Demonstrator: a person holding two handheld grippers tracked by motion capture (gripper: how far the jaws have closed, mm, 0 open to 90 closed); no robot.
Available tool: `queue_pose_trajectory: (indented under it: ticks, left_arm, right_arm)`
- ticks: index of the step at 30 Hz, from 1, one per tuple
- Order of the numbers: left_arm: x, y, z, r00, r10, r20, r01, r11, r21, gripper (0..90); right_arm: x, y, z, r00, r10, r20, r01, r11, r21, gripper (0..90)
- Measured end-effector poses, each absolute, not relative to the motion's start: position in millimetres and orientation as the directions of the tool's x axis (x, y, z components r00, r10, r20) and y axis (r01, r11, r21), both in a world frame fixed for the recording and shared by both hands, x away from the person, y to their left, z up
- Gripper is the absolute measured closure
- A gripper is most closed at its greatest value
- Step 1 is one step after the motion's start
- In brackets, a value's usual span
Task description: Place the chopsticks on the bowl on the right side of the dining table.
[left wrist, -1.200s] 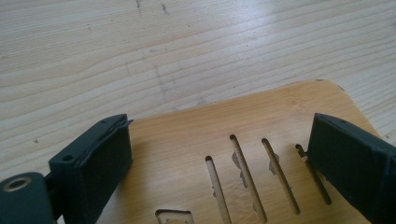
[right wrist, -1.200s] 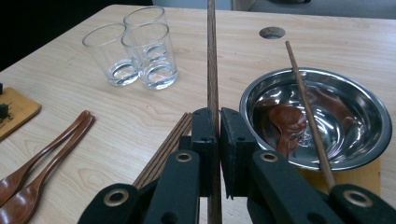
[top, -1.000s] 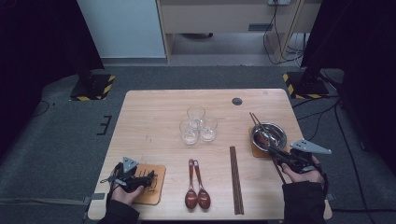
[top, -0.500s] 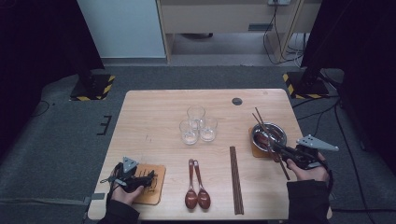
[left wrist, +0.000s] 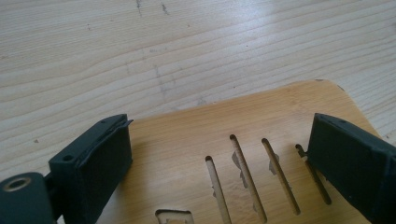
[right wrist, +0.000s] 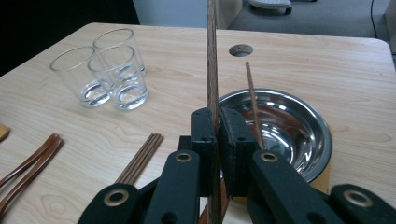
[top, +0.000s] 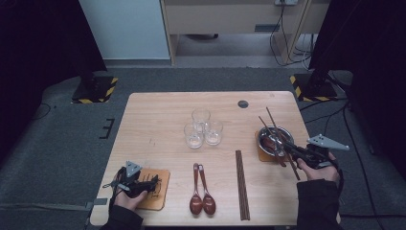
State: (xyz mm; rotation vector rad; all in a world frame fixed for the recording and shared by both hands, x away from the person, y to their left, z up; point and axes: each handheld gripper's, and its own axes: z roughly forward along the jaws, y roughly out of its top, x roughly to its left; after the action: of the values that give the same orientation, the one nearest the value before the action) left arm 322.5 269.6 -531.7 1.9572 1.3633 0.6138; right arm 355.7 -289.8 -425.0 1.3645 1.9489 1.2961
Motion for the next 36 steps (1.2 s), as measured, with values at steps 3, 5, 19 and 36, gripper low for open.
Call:
queue_pose_trajectory:
  ticks: [3,5,19,36]
  left_arm:
    - [322.5,269.6,-531.7,0.345,0.939,0.005,0.626,-0.234,0.744,5.4]
    - [322.5,269.6,-531.7,0.344,0.939,0.005,0.626,-0.233,0.744,5.4]
    - [322.5,269.6,-531.7,0.345,0.939,0.005,0.626,-0.234,0.744,5.4]
    - [322.5,269.6,-531.7,0.344,0.939,0.005,0.626,-0.233,0.744,5.4]
  right_arm:
    - [359.4,-293.4,-425.9,-0.419,0.894,0.158,0.491,0.076,0.868,85.0]
    - [361.7,-295.6,-426.6,-0.414,0.896,0.159,0.493,0.073,0.867,85.0]
    - [376.1,-307.5,-430.0,-0.408,0.901,0.148,0.497,0.083,0.864,85.0]
    - [396.1,-316.6,-438.5,-0.407,0.902,0.142,0.507,0.094,0.857,85.0]
